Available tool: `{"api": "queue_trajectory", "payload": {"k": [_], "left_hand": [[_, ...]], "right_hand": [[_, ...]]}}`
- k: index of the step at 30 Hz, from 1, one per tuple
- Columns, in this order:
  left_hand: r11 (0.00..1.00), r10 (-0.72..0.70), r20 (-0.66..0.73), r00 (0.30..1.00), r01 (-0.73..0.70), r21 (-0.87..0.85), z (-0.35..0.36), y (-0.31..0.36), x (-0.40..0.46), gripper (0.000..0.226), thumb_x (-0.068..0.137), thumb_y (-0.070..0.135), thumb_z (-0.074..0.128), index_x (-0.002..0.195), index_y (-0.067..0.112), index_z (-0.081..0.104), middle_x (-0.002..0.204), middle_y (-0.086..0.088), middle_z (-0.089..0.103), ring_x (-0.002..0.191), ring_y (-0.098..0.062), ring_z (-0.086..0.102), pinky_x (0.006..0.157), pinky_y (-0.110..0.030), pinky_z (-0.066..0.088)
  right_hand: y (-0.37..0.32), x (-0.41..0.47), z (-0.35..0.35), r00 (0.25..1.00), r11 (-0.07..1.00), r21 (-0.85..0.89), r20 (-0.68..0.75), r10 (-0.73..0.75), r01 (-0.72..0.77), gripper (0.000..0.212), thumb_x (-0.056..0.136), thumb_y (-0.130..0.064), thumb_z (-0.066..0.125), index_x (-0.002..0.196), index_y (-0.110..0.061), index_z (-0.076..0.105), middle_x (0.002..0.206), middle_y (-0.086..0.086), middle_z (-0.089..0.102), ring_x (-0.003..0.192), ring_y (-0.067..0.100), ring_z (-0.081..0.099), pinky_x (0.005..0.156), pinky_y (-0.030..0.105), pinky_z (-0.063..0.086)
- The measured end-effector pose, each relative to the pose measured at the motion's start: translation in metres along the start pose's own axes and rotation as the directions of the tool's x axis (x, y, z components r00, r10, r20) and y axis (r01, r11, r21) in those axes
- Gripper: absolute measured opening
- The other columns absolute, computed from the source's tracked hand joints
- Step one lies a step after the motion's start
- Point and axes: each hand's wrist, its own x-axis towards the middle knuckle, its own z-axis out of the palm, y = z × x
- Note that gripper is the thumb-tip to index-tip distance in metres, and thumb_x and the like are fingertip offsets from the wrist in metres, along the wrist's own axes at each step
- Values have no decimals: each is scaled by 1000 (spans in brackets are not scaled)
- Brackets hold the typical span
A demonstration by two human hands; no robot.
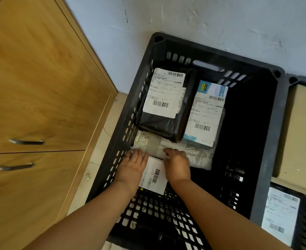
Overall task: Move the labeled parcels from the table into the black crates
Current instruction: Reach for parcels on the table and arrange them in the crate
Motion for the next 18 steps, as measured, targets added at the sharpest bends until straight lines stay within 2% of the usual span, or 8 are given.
{"api": "queue_trajectory", "payload": {"k": [4,8,13,18], "left_hand": [[1000,-1,-39,999,0,-24,7,3,2,63,99,8,24,143,-5,-20,153,-28,2,143,-38,2,119,-43,4],[998,-21,-37,999,18,-61,11,1,2,69,97,6,31,142,-5,-21,155,-25,-2,145,-35,-1,120,-40,6],[992,-48,-60,997,41,-123,14,1,5,69,96,3,31,144,-2,-18,155,-21,0,145,-32,-1,120,-37,5],[993,-55,-59,997,48,-108,11,4,6,74,94,-1,37,145,-1,-16,156,-20,-1,145,-31,-2,120,-36,4]], "right_hand": [[20,-23,6,989,977,164,-32,141,-134,46,94,-12,52,139,-16,45,135,5,52,123,20,46,105,31,38],[26,-43,16,967,908,336,42,252,-251,54,92,-21,60,142,-22,40,135,0,53,119,16,53,98,33,47],[25,-43,22,977,931,296,53,205,-212,48,92,-22,58,138,-30,44,123,-4,60,109,15,58,86,25,49],[24,-38,23,974,963,145,43,224,-228,47,92,-29,56,136,-32,41,111,1,63,101,22,59,89,32,48]]}}
